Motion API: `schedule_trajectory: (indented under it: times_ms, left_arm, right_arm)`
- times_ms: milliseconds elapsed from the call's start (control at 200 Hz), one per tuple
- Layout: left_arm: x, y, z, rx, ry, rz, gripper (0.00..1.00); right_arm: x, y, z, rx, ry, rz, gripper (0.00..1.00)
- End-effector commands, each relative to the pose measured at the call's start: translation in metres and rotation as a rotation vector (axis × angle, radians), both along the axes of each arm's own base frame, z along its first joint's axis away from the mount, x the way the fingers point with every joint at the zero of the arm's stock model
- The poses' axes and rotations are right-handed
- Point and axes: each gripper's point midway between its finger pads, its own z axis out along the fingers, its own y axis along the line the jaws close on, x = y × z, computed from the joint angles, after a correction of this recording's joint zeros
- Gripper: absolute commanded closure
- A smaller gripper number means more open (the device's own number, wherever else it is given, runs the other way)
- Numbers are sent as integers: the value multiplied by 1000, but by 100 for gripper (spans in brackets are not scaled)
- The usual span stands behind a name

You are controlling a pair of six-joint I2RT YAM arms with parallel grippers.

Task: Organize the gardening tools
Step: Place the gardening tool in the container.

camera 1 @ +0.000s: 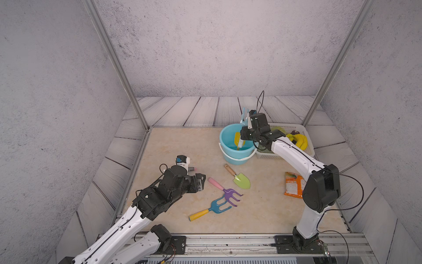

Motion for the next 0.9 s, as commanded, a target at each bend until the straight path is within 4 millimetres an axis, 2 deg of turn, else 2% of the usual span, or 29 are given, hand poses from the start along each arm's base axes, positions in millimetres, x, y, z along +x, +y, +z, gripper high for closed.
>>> schedule_trajectory:
  times_ms: [0, 215, 420, 530, 646, 721, 896]
  left_arm:
    - [-2, -3, -10, -2, 32, -6, 18]
    - [-2, -5, -25, 16, 67, -9, 18]
    - [-4, -4, -35, 29, 89, -7, 18]
    - [-4, -4, -37, 35, 92, -8, 18]
    - [-3, -5, -41, 43, 105, -13, 18]
    - [-3, -7, -43, 49, 112, -20, 17]
    - [-3, -12, -46, 64, 134, -47, 17]
  right_arm:
    - [7, 8, -11, -64, -20, 25, 92]
    - [11, 15, -40, -56, 14, 35, 88]
    - [16, 17, -53, -44, 17, 27, 83]
    - [15, 18, -55, -42, 24, 25, 73]
    - [14, 14, -41, -46, 34, 7, 56]
    - [11, 10, -25, -48, 19, -6, 49]
    - [-2, 0, 19, -31, -35, -15, 45]
